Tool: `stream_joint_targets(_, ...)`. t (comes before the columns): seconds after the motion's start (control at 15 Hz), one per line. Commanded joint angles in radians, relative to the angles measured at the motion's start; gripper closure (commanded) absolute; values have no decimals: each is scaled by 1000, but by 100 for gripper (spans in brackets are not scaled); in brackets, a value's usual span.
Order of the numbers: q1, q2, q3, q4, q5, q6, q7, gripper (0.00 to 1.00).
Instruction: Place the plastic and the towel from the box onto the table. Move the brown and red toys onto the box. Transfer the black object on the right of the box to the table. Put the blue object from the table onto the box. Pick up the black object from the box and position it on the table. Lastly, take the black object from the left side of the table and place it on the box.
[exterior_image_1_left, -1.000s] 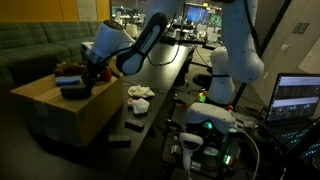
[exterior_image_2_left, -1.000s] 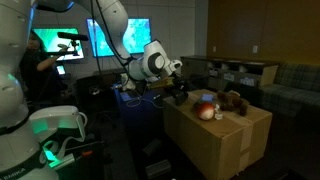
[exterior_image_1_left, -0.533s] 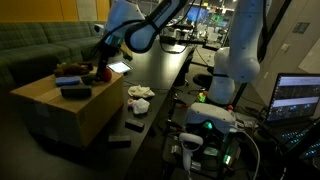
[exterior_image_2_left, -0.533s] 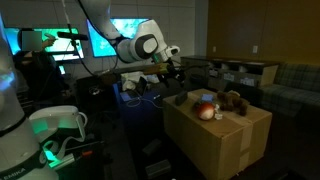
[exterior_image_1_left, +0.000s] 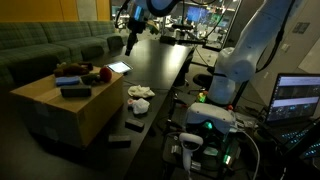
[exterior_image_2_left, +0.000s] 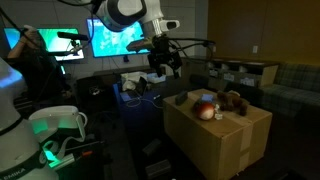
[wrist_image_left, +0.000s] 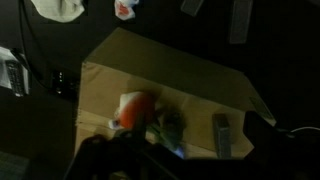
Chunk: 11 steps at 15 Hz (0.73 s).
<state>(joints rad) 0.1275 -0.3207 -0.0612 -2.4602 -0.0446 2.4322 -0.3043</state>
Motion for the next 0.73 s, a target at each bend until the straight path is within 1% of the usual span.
stream_joint_targets(0.0,-67,-182,-42,-73,15,-69,-24,0)
stream_joint_targets(0.07,-78,-259,-39,-102,12,-106,1,0)
stream_joint_targets(0.33,-137,-386,-98,-144,0,-158,-19,0)
stream_joint_targets(0.47,-169,-442,-114,-165,-14,-167,-11,0)
stream_joint_targets(0.53,-182,-455,-116,-179,-20,-153,0,0)
stream_joint_targets(0.6,-158,-394,-113,-140,-8,-162,-5,0)
stream_joint_targets(0.67,-169,-414,-119,-152,-11,-163,-5,0)
